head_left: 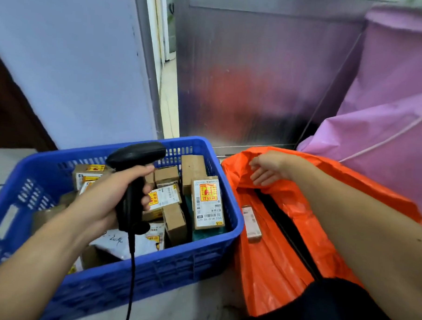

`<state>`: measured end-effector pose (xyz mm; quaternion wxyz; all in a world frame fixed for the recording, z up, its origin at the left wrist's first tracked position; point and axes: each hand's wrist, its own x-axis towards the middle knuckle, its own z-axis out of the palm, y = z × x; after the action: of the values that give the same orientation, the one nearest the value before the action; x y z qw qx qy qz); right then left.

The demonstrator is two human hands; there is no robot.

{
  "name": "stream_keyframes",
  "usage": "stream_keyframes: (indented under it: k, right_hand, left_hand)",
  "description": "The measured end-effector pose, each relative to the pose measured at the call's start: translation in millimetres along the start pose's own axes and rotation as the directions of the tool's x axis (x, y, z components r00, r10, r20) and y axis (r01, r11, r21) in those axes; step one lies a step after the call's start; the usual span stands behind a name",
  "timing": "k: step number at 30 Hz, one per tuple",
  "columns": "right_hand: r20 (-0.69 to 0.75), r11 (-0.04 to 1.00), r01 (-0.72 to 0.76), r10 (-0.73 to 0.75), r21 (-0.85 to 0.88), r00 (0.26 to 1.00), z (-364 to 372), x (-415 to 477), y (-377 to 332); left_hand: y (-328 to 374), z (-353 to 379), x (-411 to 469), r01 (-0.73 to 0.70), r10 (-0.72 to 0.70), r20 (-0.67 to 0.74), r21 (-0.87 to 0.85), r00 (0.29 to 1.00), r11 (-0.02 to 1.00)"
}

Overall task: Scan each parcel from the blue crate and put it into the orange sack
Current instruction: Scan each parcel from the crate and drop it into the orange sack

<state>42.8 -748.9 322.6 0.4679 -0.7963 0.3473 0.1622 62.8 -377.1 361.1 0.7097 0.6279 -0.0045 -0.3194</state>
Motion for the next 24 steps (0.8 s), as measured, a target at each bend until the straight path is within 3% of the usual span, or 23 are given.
stream_keyframes:
  k: [5, 7, 10, 14, 17, 21, 24]
  right_hand:
    - [0.021, 0.994, 0.106, -0.105, -0.035, 0.994, 62, -15, -15]
    - [0.006, 0.978, 0.123, -0.124, -0.166, 0.992, 86, -13, -10]
    - [-0.002, 0.885, 0.192, -0.213, -0.424, 0.977, 105, -7, -6]
    - [-0.075, 0.759, 0.255, -0.370, -0.598, 0.926, 115, -2, -13]
    - [-0.042, 0.660, 0.300, -0.450, -0.688, 0.892, 121, 7, -21]
    - [0.062, 0.570, 0.330, -0.438, -0.752, 0.897, 131, 19, -33]
    - [0.064, 0.595, 0.312, -0.400, -0.741, 0.914, 142, 21, -36]
  left_hand:
    - [-1, -1, -4, -0.102, 0.103, -0.057, 0.017, 0.993, 0.995]
    - [-1, -3, -4, -0.113, 0.116, -0.075, 0.033, 0.990, 0.993]
    - [1, -11, 0, -0.132, 0.136, -0.062, 0.064, 0.989, 0.989]
    - [2, -23, 7, -0.141, 0.149, -0.073, 0.101, 0.986, 0.985]
    - [3, -29, 11, -0.141, 0.148, -0.083, 0.084, 0.986, 0.987]
    - [1, -36, 15, -0.112, 0.120, -0.108, 0.074, 0.987, 0.991]
    - [1, -36, 17, -0.080, 0.086, -0.120, 0.057, 0.989, 0.995]
